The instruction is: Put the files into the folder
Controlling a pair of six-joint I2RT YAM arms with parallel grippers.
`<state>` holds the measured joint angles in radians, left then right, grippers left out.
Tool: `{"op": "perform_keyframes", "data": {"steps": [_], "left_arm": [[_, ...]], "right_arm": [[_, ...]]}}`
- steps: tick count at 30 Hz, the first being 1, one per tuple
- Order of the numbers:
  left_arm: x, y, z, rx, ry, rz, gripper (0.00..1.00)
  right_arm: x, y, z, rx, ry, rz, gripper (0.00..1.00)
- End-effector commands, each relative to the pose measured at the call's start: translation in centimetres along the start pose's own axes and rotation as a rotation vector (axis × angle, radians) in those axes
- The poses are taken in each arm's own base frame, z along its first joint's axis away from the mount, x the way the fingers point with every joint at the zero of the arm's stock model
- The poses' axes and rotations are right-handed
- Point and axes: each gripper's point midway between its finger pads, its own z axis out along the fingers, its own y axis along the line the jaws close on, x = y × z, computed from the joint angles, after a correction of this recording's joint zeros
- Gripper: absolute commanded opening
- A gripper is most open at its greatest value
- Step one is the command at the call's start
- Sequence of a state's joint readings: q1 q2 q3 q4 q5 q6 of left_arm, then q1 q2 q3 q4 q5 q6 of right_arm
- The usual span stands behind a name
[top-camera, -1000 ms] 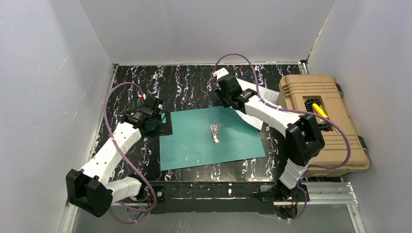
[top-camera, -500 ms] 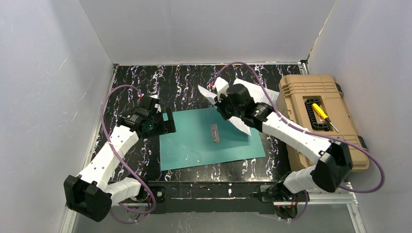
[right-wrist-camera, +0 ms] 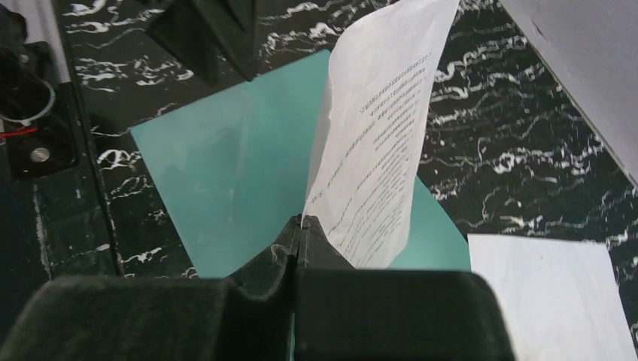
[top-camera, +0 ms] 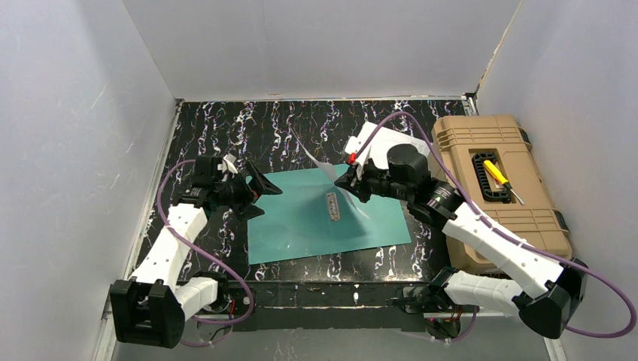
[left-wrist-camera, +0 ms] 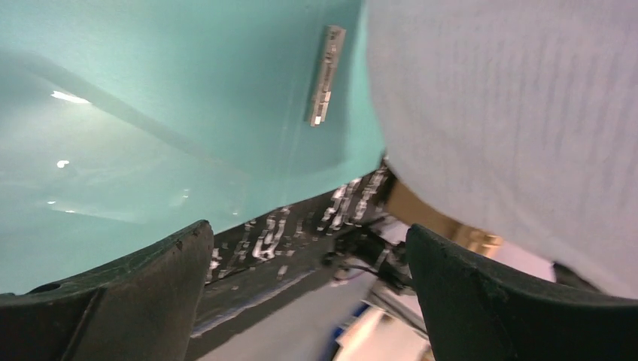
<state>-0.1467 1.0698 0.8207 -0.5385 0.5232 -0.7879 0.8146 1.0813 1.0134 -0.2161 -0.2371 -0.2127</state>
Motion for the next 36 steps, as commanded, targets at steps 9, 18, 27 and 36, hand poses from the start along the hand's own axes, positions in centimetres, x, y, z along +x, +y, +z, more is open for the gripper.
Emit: {"op": "perform_keyframes", "data": {"steps": [9, 18, 27, 36], "left_arm": [[-1.3, -3.9, -3.0, 0.426, 0.094, -0.336, 0.97], [-1.7, -4.2, -4.4, 0.538, 0.093, -0.459, 0.96], [-0.2, -4.9, -5.8, 0.559, 0.157, -0.483, 0.95], [2.0, -3.9, -6.2, 0.458, 0.206, -0.512, 0.95]], "right_arm": [[-4.0, 5.7, -2.5, -0.276, -0.188, -0.283, 0.01], [-4.7, 8.3, -5.0, -0.391, -0.295, -0.495, 0.01], [-5.7, 8.8, -5.4, -0.427, -0.363, -0.654, 0.01], [-9.0, 9.0, -6.4, -0.445, -0.431, -0.802, 0.01]]}}
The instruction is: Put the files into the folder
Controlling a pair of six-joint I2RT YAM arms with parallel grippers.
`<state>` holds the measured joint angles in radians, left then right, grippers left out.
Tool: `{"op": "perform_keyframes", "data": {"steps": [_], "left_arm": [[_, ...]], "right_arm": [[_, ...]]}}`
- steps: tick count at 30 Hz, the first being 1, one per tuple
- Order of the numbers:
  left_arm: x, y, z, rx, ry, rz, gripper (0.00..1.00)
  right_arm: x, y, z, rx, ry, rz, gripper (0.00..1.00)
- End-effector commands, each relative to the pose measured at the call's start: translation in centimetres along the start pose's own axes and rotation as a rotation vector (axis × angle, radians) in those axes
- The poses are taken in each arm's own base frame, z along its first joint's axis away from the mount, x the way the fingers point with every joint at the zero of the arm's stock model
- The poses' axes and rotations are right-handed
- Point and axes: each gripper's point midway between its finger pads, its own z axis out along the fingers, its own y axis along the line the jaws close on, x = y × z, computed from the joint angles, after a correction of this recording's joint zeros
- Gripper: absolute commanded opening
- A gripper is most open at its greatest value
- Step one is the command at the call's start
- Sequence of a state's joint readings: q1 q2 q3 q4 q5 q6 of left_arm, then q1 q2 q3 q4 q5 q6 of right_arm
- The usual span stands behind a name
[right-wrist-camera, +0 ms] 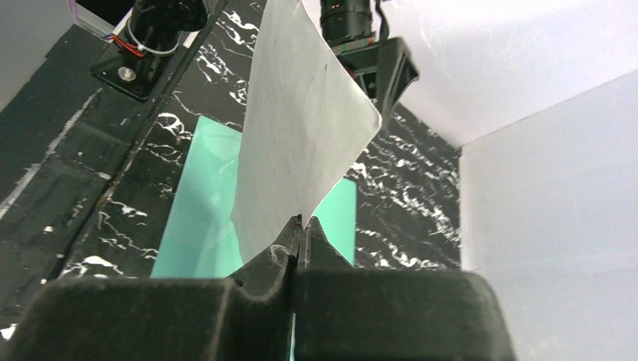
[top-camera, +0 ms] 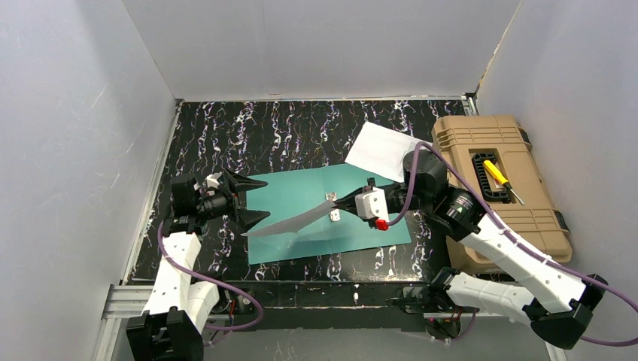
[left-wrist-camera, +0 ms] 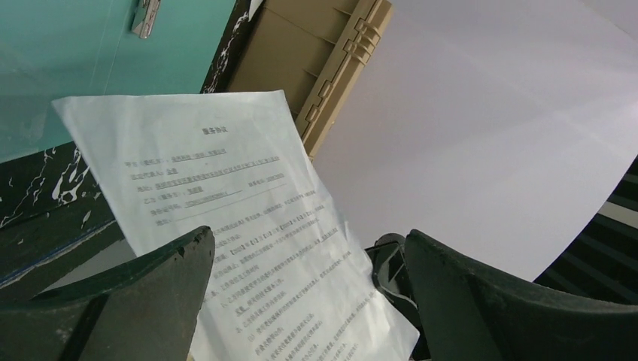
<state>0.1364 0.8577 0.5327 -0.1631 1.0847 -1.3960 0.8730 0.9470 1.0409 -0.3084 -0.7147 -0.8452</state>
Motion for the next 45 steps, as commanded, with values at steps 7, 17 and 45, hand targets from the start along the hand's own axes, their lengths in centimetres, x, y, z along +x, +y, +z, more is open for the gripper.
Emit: {"op": "perform_keyframes", "data": {"steps": [7, 17, 45], "left_arm": [[2.7, 0.7, -1.4, -0.1, 0.06, -0.033, 0.96], [4.0, 0.8, -2.0, -0.105, 0.071, -0.083, 0.98], [4.2, -1.0, -2.2, -0.034, 0.062, -0.001, 0.01]], "right_arm": [[-5.7, -3.0, -0.5, -0.012, -0.114, -0.219, 0.01], [-7.2, -3.5, 0.8, -0.022, -0.196, -0.27, 0.01], [-5.6, 0.7, -0.3, 0.019, -0.153, -0.195, 0.01]]}}
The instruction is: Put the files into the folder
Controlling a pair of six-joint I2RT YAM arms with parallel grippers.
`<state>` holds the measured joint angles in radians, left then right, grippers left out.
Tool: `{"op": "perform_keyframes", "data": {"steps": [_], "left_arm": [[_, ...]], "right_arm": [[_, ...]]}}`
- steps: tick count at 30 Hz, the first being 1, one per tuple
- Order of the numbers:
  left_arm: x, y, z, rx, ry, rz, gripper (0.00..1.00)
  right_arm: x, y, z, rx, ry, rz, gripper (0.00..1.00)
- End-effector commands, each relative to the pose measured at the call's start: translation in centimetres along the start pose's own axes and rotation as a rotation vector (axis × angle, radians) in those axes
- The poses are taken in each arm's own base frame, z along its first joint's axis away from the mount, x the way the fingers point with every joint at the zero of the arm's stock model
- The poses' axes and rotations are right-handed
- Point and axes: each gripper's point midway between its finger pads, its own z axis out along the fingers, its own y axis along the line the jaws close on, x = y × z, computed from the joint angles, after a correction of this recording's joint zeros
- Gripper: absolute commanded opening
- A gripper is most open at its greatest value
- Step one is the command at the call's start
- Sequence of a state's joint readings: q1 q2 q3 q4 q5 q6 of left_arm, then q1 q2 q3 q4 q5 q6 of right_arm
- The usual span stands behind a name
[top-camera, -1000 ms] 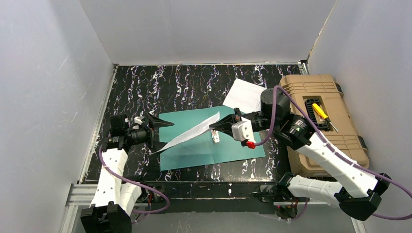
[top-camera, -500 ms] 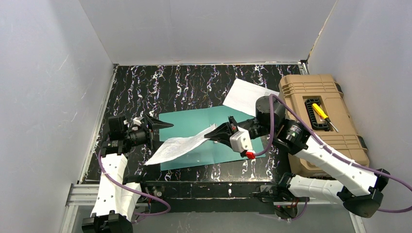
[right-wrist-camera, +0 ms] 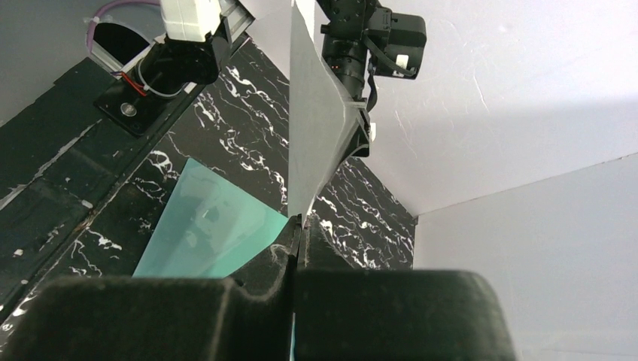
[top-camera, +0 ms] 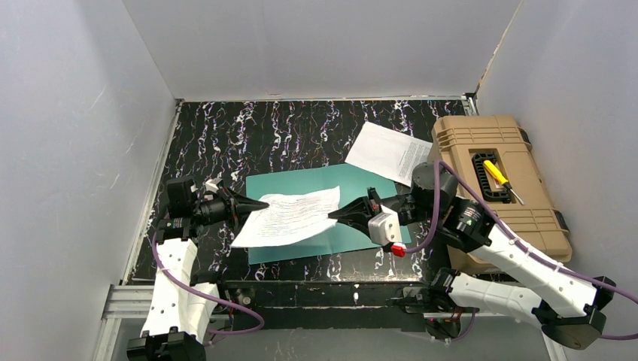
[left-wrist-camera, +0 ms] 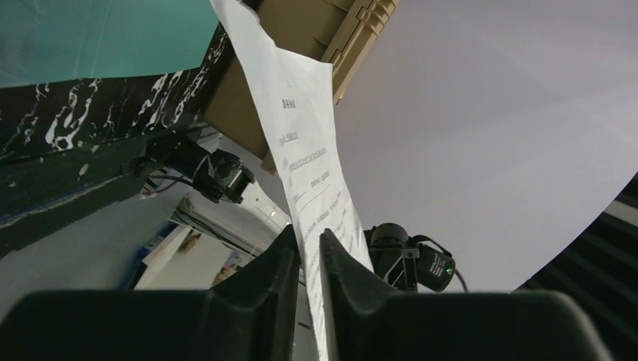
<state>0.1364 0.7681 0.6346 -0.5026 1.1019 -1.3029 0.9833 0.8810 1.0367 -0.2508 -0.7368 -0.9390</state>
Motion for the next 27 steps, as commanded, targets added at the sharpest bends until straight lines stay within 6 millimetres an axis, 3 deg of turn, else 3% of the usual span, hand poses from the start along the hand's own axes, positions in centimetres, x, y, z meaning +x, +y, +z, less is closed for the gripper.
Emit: {"op": "perform_keyframes", "data": {"steps": [1, 2, 8, 13, 19, 27], "left_arm": [[0.8, -0.9, -0.5, 0.027, 0.03, 0.038, 0.0], [0.8, -0.9, -0.5, 0.027, 0.027, 0.041, 0.0], [0.2, -1.7, -0.4, 0.052, -0.01, 0.102, 0.0], [-1.6, -2.7, 0.0, 0.058, -0.069, 0.227, 0.0], [-2.8, -4.1, -0.1, 0.032, -0.11, 0.382, 0.0], [-1.3, -7.4, -1.3, 0.092, -0.121, 0.657, 0.0]], "right_arm": [[-0.5, -0.5, -0.5, 0.052, -0.003, 0.004, 0.03], [-0.4, -0.3, -0.5, 0.054, -0.001, 0.01, 0.05], [0.1, -0.2, -1.5, 0.138, 0.025, 0.105, 0.52], [0.5, -0.3, -2.3, 0.209, 0.054, 0.244, 0.62], [2.3, -0.2, -3.0, 0.283, 0.155, 0.435, 0.73], [6.9, -1.6, -2.9, 0.516, 0.267, 0.767, 0.86]]}}
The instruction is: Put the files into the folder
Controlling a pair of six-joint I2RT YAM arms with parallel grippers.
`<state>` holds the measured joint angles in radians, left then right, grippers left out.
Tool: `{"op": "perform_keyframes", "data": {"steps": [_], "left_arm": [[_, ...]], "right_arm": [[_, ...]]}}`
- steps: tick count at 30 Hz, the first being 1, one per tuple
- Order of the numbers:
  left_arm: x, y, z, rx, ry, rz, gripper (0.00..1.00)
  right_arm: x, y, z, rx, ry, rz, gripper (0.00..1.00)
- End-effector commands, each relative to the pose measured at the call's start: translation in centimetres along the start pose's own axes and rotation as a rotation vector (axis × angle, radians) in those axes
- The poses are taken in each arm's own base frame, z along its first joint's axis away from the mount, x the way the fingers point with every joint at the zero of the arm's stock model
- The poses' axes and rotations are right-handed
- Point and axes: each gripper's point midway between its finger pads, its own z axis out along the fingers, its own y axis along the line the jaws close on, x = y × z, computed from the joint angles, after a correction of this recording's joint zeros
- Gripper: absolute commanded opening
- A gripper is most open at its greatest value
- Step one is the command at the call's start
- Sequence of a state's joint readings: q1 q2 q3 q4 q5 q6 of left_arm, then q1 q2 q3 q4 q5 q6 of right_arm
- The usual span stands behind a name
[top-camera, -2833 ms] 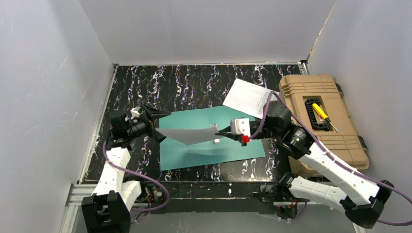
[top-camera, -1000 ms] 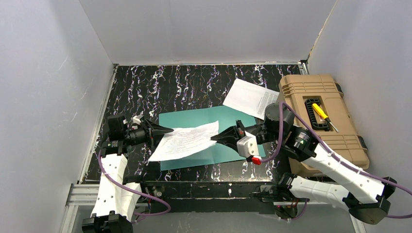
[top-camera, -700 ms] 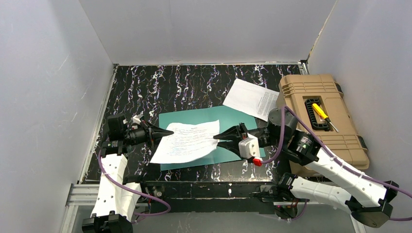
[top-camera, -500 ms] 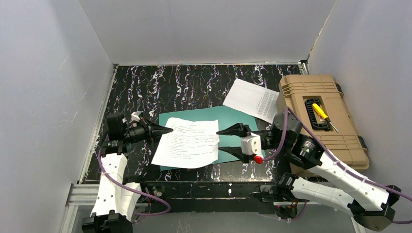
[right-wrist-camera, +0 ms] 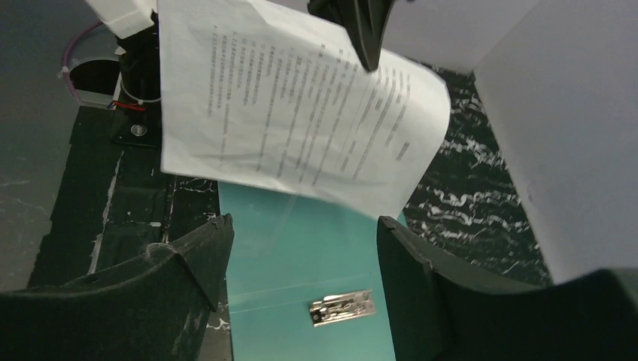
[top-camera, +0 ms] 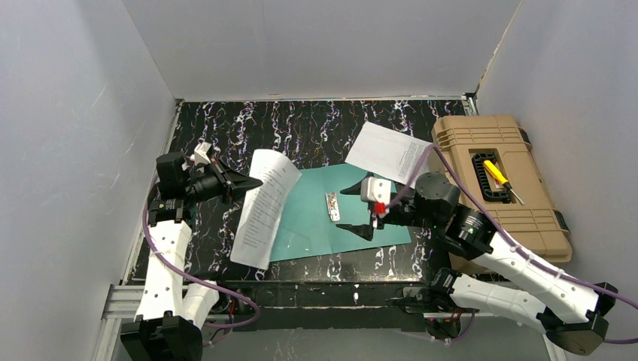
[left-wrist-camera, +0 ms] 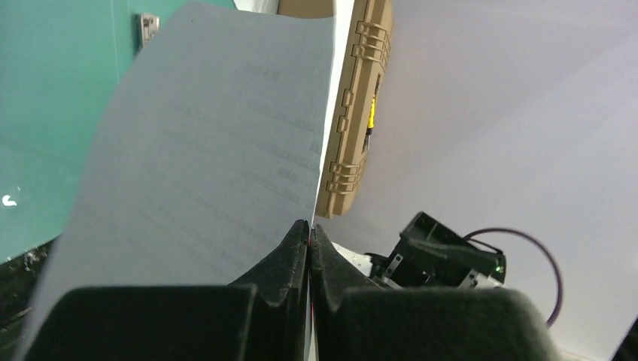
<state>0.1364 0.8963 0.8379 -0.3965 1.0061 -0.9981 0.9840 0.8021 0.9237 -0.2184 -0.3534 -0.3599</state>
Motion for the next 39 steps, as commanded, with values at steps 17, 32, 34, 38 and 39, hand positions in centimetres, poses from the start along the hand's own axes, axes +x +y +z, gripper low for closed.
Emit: {"op": "perform_keyframes", "data": {"steps": [17, 32, 34, 38, 39], "left_arm": [[2.9, -11.6, -4.6, 0.32, -0.022, 0.52, 0.0], [4.6, -18.7, -7.6, 0.537, -0.039, 0.622, 0.0], [5.0, -19.6, -8.1, 0.57, -0.047, 0.648, 0.0], [6.0, -21.4, -9.3, 0.638, -0.049, 0.658, 0.0], [6.2, -21.6, -9.5, 0.648, -0.047, 0.653, 0.0]], "right_arm": [[1.0, -4.1, 5.7, 0.266, -0.116, 0.68, 0.99], [-3.8, -5.1, 8.0, 0.181, -0.339, 0.844, 0.99], [-4.6, -5.3, 8.0, 0.172, -0.361, 0.845, 0.99], [-5.6, -5.6, 7.9, 0.164, -0.396, 0.845, 0.99], [-5.9, -5.5, 7.8, 0.156, -0.41, 0.84, 0.99]]}}
